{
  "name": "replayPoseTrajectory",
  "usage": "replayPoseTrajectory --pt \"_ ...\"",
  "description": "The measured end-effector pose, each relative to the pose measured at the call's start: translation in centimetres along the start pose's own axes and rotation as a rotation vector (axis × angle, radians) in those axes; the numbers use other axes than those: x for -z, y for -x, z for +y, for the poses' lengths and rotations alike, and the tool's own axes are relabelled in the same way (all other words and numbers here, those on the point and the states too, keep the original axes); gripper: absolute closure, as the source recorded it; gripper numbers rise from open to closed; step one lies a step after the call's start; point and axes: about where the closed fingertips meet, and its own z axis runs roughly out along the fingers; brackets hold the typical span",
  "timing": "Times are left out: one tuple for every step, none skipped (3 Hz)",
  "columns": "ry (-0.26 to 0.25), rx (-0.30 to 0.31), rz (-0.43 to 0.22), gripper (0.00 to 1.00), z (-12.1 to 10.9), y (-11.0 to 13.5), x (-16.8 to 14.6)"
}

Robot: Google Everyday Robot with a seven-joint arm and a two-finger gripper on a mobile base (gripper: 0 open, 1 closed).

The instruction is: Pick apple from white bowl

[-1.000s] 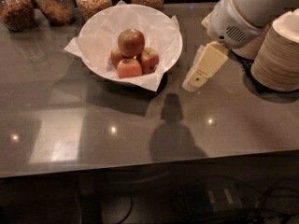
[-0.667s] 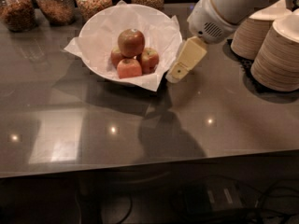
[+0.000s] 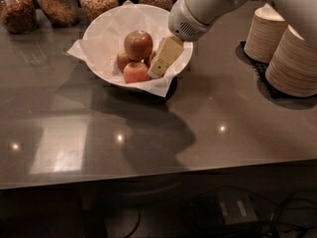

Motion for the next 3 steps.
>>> replayPoseTrajectory --pt "0.001 0.0 -0.001 0.0 0.0 0.0 -0.1" --pt "-0.015 -0.005 -0.019 0.0 -0.1 0.3 -0.1" --pt "-0.032 -0.026 -0.075 0.0 -0.6 1.1 -0.9"
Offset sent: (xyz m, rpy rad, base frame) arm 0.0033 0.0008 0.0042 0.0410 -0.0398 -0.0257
